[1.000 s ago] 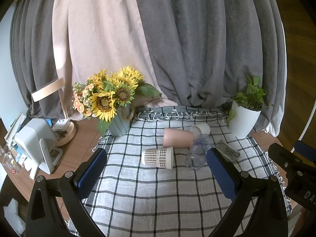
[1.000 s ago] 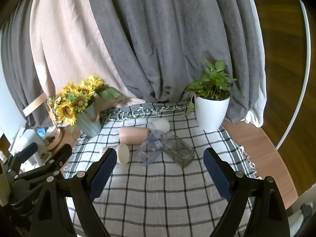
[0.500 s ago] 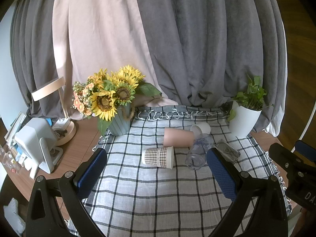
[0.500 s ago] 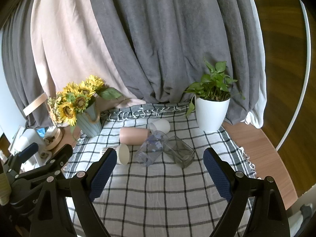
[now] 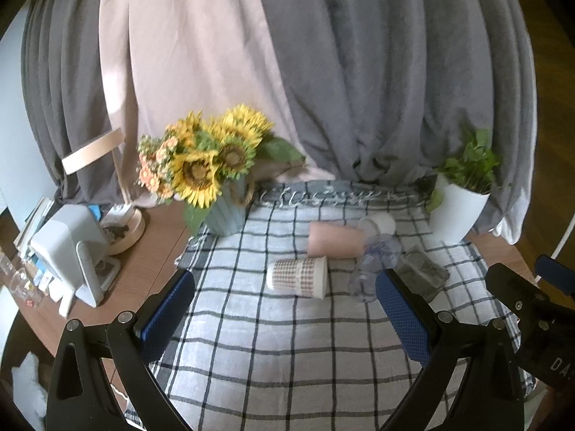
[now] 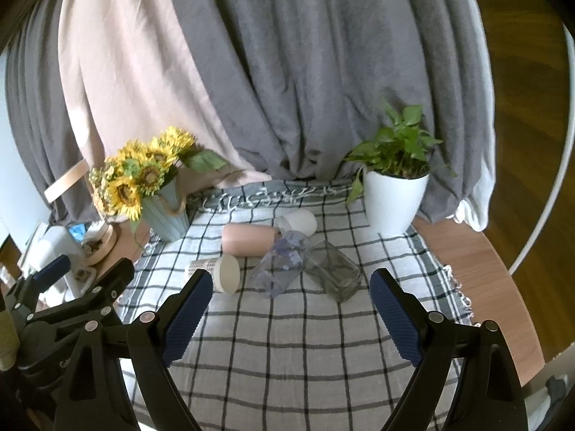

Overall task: Flip cup upside down
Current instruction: 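Move the right gripper to the houndstooth paper cup and grasp it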

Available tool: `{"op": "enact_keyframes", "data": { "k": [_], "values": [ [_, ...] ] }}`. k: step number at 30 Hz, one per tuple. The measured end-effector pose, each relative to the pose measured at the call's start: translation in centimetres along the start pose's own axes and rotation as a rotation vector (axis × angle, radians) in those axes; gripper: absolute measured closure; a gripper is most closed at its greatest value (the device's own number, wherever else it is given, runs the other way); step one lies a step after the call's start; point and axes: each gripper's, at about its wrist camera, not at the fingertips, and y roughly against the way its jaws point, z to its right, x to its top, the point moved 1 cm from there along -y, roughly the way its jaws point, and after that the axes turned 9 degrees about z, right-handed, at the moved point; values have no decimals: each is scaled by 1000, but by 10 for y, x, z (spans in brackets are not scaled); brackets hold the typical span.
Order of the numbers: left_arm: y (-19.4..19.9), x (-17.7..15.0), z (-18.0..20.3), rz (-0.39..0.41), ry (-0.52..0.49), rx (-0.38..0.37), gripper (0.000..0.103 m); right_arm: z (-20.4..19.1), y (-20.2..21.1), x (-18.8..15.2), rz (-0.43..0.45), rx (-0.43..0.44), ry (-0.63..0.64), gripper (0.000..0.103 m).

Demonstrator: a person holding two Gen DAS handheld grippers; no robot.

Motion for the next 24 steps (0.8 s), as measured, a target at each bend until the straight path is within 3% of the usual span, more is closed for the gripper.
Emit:
{"op": "enact_keyframes", "data": {
  "k": [4,10,17,24],
  "values": [
    [-23,-9,-10,-70,25,53,0,-11,-29,0,-76,54,24,14],
    [-65,-38,-40,-213,128,217,0,-46,-91,-6,-230,147,115,14],
    [-104,-71,-79,-373,310,333,0,-101,-166,-9,-410,289,310,14],
    [-128,-88,-101,-446,430,428,1,-166,-236,-14,-576,396,553,14]
  ]
}}
